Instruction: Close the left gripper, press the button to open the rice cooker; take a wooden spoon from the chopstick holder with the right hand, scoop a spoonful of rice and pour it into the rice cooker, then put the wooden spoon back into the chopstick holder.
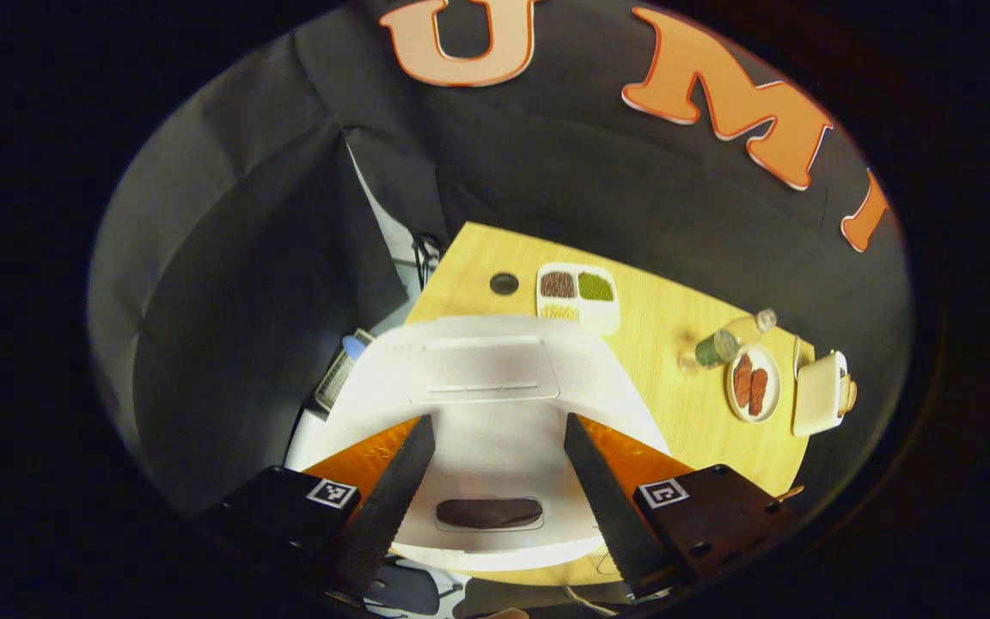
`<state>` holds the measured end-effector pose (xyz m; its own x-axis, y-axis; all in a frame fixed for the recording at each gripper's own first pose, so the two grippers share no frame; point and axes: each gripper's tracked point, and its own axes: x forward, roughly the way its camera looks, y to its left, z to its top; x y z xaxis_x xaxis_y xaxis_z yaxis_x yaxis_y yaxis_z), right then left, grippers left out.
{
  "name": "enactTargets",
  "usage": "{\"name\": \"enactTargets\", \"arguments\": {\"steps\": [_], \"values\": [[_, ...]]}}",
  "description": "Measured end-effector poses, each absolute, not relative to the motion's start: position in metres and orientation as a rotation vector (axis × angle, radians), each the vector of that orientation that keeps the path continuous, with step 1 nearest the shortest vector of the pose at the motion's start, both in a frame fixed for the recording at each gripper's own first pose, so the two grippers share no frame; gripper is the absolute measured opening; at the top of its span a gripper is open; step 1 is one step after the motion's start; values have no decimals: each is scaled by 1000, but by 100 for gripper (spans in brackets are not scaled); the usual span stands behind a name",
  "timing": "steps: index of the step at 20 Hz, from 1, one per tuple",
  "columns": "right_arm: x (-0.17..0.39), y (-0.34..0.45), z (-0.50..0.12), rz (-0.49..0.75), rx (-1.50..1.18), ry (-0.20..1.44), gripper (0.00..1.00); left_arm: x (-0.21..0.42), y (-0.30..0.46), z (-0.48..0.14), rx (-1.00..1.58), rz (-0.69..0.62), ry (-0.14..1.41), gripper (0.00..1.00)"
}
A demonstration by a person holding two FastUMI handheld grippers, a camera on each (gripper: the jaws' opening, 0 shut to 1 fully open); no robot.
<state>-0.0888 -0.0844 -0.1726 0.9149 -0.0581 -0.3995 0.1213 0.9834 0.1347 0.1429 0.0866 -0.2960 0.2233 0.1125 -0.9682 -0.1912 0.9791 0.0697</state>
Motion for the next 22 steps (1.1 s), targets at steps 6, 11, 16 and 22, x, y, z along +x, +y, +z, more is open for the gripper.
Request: {"name": "enactTargets", "arguments": {"steps": [6, 11, 16, 22], "values": [[-91, -78, -178, -61, 153, 431, 94, 108, 86, -363, -82, 256, 1485, 100], [-92, -72, -179, -38, 151, 434, 94, 102, 81, -358, -117, 279, 1472, 100], [-84, -51, -176, 40, 163, 421, 94, 124, 79, -354, -177, 297, 1210, 100], [-44, -33, -146, 85, 130, 337, 94, 143, 47, -223, -204, 138, 693, 100]]}}
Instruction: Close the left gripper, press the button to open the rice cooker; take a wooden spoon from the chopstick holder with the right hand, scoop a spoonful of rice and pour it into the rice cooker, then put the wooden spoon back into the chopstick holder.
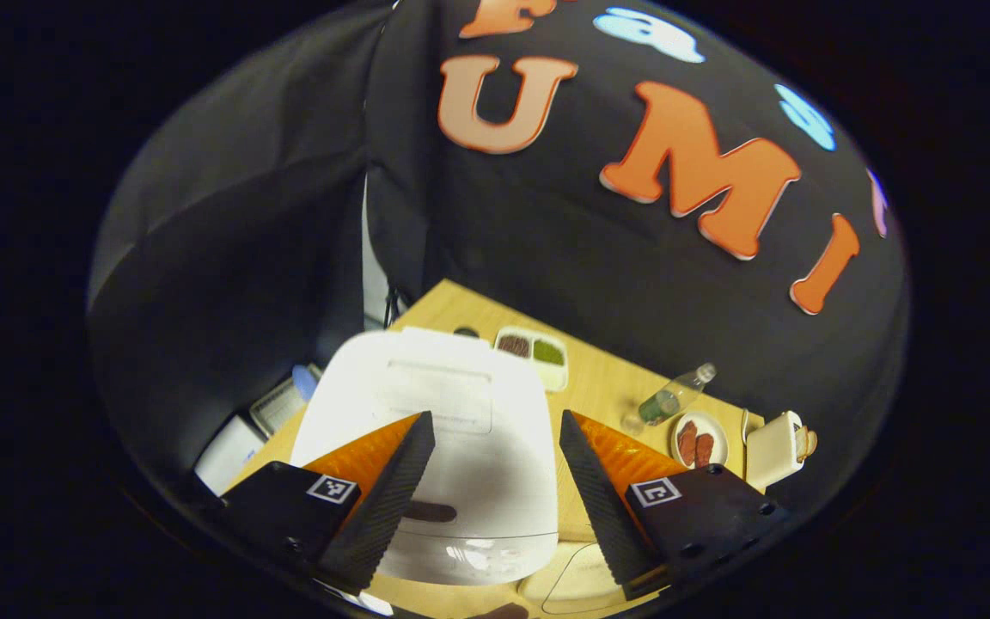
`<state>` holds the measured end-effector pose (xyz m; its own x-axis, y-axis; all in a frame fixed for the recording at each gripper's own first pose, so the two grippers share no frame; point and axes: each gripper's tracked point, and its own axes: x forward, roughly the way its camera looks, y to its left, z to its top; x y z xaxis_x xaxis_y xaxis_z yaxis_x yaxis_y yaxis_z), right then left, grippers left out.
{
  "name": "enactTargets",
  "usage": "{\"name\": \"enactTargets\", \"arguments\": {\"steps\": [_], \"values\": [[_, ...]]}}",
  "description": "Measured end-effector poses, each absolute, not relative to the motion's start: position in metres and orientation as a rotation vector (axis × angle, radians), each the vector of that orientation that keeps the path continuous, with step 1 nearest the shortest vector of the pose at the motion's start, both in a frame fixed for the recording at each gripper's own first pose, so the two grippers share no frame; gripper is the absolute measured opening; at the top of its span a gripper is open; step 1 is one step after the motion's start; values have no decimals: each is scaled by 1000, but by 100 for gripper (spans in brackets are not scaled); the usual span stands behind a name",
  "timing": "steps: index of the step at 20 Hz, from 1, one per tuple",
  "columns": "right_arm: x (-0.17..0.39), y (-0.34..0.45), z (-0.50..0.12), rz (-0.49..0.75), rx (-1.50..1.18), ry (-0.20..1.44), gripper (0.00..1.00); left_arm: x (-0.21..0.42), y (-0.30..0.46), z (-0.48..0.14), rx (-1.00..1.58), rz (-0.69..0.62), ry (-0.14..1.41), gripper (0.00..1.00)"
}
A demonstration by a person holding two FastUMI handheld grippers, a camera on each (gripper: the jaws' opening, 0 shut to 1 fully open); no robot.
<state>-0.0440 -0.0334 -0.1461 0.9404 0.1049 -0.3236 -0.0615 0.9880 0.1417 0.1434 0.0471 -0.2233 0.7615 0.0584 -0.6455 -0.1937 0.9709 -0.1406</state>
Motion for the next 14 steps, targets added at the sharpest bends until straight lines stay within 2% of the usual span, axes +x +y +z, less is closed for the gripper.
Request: {"name": "enactTargets", "arguments": {"steps": [3, 5, 9, 14], "values": [[-26, -17, -127, 113, 122, 269, 94, 133, 20, -135, -110, 26, 427, 99], [-14, -6, -117, 127, 117, 229, 94, 115, 3, -88, -56, 1, 299, 99], [3, 12, -98, 152, 98, 178, 94, 83, -22, -57, -5, -32, 178, 97], [12, 38, -65, 194, 98, 75, 94, 50, -31, -39, 79, -40, 47, 100]]}}
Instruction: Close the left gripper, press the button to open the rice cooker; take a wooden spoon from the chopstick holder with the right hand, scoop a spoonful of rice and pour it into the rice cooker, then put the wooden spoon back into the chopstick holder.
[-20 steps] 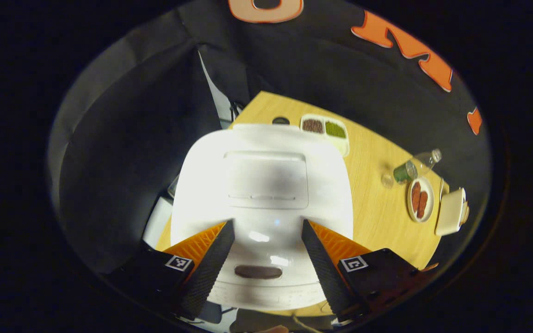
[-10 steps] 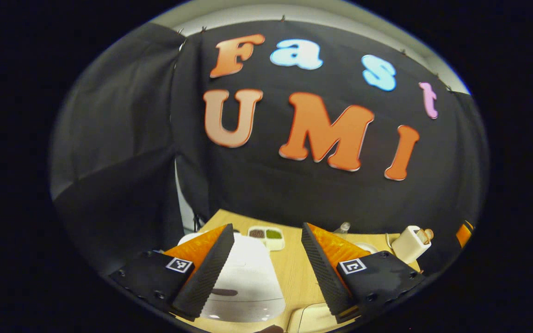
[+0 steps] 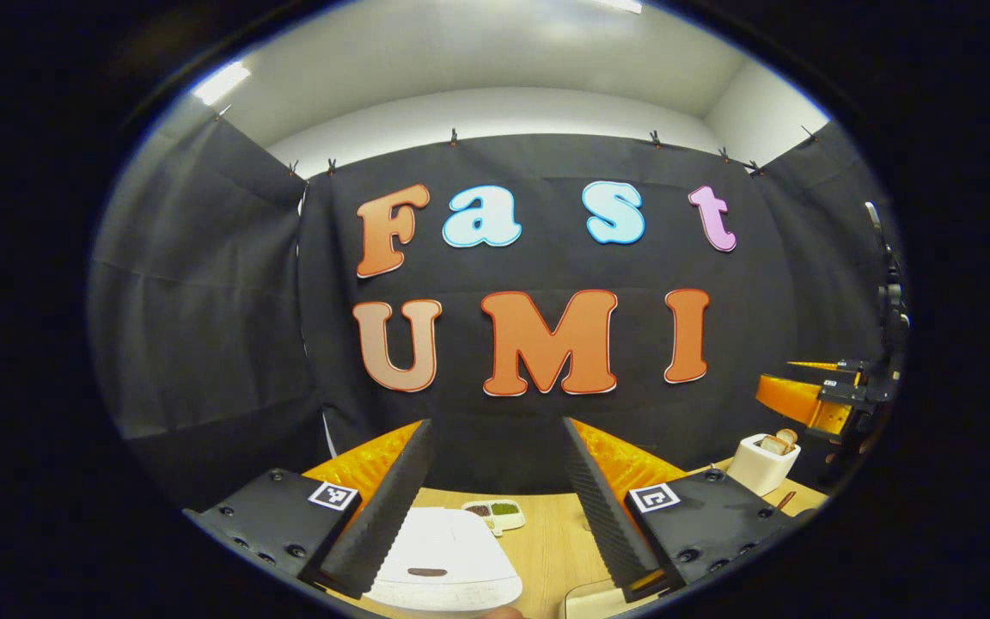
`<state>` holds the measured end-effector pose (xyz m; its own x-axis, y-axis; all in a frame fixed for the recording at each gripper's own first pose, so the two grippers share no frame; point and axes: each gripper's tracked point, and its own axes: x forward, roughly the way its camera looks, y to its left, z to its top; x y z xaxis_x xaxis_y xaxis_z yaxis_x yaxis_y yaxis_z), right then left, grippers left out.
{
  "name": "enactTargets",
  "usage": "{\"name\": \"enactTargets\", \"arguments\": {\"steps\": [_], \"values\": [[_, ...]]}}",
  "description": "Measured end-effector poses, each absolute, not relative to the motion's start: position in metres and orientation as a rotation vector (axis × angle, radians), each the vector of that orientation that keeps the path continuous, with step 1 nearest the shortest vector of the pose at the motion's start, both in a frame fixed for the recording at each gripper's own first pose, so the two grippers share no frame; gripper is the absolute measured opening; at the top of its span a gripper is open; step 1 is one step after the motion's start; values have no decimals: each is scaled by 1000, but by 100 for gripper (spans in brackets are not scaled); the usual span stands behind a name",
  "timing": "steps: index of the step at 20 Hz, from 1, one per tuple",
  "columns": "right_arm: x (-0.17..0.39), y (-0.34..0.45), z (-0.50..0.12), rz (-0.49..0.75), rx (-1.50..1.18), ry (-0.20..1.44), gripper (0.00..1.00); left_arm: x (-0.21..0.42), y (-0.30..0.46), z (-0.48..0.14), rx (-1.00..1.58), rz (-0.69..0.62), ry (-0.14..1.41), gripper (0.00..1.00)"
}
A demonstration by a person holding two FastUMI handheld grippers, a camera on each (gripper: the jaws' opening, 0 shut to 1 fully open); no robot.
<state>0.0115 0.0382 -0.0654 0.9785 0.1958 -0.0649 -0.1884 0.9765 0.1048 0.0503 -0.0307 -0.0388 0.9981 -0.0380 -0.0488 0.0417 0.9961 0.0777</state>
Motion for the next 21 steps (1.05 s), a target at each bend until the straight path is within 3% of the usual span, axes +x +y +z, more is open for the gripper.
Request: {"name": "enactTargets", "arguments": {"steps": [8, 21], "values": [[3, 58, -71, 223, 153, 39, 94, 20, -39, -81, 136, -40, 57, 100], [-2, 67, -63, 258, 96, 29, 94, 21, -18, -76, 66, -17, 80, 100]]}}
